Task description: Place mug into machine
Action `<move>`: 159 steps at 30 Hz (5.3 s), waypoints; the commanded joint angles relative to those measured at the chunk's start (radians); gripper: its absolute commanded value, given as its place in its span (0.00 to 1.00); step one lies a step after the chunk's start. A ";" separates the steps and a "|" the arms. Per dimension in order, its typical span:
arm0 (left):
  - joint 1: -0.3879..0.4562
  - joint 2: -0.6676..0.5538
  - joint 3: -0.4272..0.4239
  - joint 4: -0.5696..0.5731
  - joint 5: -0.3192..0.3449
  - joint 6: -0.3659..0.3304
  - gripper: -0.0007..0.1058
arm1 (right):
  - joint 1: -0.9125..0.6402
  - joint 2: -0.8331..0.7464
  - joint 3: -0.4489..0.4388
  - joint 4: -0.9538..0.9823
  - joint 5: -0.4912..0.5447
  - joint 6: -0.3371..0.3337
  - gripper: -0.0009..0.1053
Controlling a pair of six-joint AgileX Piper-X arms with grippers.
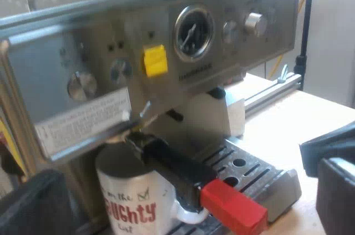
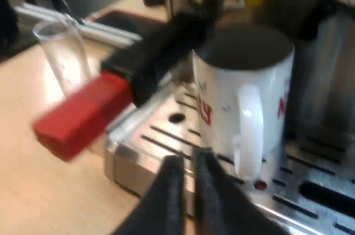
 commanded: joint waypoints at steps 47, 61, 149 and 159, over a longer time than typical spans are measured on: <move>-0.001 -0.024 -0.115 0.126 0.044 0.023 0.86 | -0.036 0.391 -0.544 0.084 0.343 -0.134 0.01; -0.001 -0.024 -0.115 0.126 0.044 0.023 0.86 | -0.114 0.430 -0.547 0.010 0.366 -0.123 0.01; 0.548 -0.168 -0.449 0.644 -0.167 0.013 0.86 | -1.240 -1.125 -0.278 1.284 -0.496 -0.204 0.68; 0.548 -0.300 -0.463 0.893 -0.179 0.025 0.86 | -1.237 -1.162 -0.290 1.364 -0.608 -0.199 0.68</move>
